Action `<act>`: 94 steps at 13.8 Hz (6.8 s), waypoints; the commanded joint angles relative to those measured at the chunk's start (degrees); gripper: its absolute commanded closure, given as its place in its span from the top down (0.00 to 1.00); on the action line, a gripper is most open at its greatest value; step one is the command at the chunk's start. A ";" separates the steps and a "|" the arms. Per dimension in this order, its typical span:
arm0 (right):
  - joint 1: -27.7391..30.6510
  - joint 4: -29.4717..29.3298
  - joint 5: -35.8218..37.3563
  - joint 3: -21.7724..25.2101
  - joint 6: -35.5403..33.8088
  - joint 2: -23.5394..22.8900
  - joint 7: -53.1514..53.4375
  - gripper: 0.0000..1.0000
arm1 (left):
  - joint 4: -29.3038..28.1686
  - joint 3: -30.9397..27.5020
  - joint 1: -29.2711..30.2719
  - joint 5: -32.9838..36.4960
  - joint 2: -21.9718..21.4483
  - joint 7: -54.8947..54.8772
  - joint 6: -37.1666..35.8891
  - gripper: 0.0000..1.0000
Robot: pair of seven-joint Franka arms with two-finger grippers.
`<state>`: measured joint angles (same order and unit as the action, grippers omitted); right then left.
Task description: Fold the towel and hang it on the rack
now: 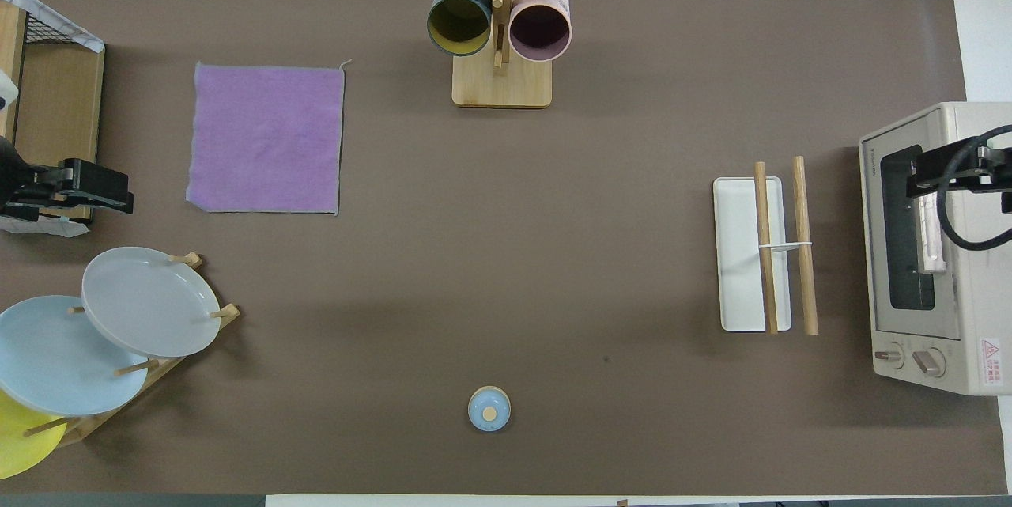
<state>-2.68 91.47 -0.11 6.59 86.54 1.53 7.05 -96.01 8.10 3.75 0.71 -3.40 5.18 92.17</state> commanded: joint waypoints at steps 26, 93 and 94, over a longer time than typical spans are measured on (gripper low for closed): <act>0.40 1.34 0.02 -0.17 -0.32 1.20 -1.78 1.00 | -10.07 -0.19 10.84 -16.00 25.81 -0.69 30.35 0.44; 0.22 1.69 -2.00 -0.26 -2.34 1.55 -1.87 1.00 | -19.22 0.60 -0.94 -31.64 23.79 -21.08 42.92 0.22; 0.22 1.69 -2.00 -0.26 -2.26 1.55 -1.87 1.00 | -19.13 0.60 -0.85 -31.64 23.79 -21.08 42.75 0.07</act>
<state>-2.72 91.66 -1.23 6.51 84.37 1.65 7.00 -114.78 8.92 3.33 -29.49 20.06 -14.85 134.03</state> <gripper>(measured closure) 0.000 0.630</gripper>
